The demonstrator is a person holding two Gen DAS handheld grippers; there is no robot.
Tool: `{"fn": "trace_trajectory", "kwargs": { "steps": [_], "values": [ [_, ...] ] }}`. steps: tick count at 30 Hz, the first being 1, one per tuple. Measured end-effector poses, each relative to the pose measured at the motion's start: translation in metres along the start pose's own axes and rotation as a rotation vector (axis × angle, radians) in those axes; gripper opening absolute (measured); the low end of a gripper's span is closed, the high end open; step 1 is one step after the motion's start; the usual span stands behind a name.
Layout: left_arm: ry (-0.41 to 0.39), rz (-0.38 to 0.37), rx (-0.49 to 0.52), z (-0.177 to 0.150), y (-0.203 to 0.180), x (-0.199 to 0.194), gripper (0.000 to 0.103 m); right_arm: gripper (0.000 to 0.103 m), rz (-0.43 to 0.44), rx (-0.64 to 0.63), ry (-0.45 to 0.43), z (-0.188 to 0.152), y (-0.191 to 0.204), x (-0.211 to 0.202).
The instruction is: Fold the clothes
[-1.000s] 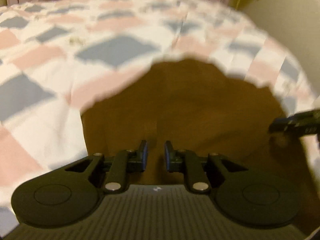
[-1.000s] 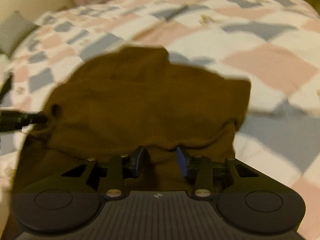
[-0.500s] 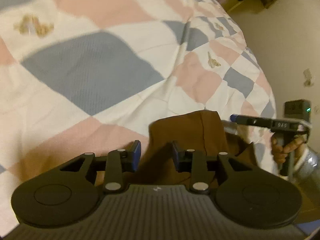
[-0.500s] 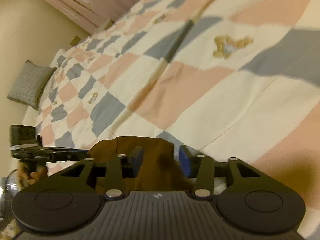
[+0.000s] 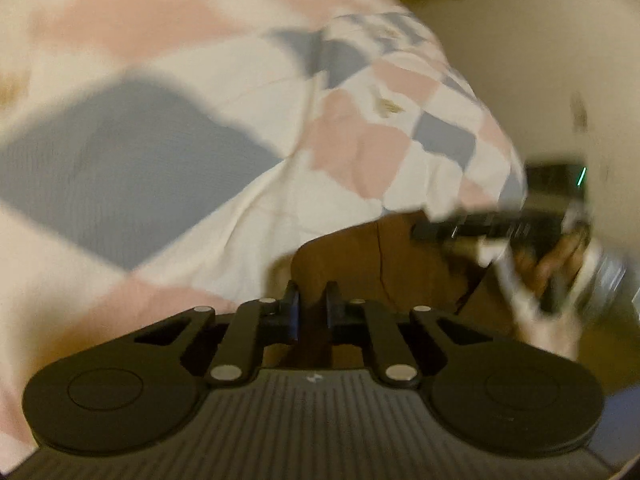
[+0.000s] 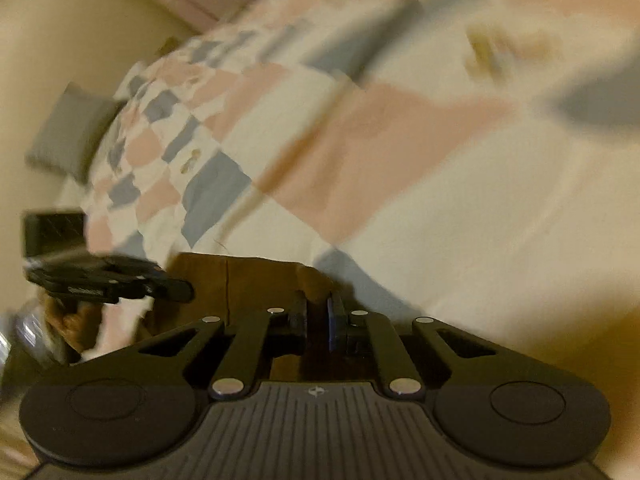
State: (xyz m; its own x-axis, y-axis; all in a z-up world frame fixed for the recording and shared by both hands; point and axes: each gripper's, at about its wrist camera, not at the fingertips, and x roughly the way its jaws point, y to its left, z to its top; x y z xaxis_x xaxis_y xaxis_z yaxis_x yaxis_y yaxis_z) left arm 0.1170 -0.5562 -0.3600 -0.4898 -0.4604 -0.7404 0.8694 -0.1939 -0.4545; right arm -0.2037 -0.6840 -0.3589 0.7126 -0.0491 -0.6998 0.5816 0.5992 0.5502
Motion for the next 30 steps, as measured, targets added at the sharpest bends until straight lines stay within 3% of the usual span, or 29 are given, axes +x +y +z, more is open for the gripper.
{"fn": "trace_trajectory", "kwargs": {
  "steps": [3, 6, 9, 10, 12, 13, 15, 18, 21, 24, 27, 30],
  "values": [
    [-0.053, 0.102, 0.285, -0.019, -0.048, -0.019, 0.008, 0.009, -0.088, -0.266, -0.035, -0.036, 0.039, -0.019],
    [-0.074, 0.188, 0.504, -0.052, -0.089, -0.036, 0.009, 0.009, -0.176, -0.539, -0.061, -0.076, 0.078, -0.037],
    [-0.044, 0.182, 0.556, -0.088, -0.11, -0.042, 0.012, 0.01, -0.264, -0.812, -0.087, -0.116, 0.116, -0.056],
    [-0.011, 0.171, 0.561, -0.101, -0.114, -0.039, 0.013, 0.011, -0.269, -0.847, -0.044, -0.128, 0.122, -0.055],
    [0.046, 0.182, 0.603, -0.122, -0.121, -0.03, 0.015, 0.015, -0.27, -0.859, 0.079, -0.148, 0.124, -0.047],
    [0.074, 0.193, 0.629, -0.132, -0.126, -0.026, 0.015, 0.022, -0.289, -0.867, 0.125, -0.155, 0.124, -0.044],
    [0.093, 0.209, 0.671, -0.142, -0.133, -0.025, 0.02, 0.024, -0.289, -0.813, 0.183, -0.155, 0.125, -0.047],
    [0.087, 0.188, 0.628, -0.133, -0.133, -0.039, 0.025, 0.028, -0.214, -0.648, 0.108, -0.131, 0.124, -0.073],
    [-0.014, 0.187, 0.544, -0.117, -0.13, -0.062, 0.026, 0.029, -0.155, -0.486, -0.045, -0.11, 0.12, -0.093],
    [-0.083, 0.232, 0.497, -0.103, -0.127, -0.059, 0.026, 0.03, -0.17, -0.438, -0.087, -0.102, 0.116, -0.079],
    [-0.043, 0.3, 0.592, -0.105, -0.133, -0.024, 0.026, 0.03, -0.205, -0.466, -0.024, -0.113, 0.114, -0.044],
    [0.03, 0.415, 0.735, -0.128, -0.133, 0.013, 0.026, 0.029, -0.275, -0.495, 0.018, -0.131, 0.112, -0.028]
  ]
}}
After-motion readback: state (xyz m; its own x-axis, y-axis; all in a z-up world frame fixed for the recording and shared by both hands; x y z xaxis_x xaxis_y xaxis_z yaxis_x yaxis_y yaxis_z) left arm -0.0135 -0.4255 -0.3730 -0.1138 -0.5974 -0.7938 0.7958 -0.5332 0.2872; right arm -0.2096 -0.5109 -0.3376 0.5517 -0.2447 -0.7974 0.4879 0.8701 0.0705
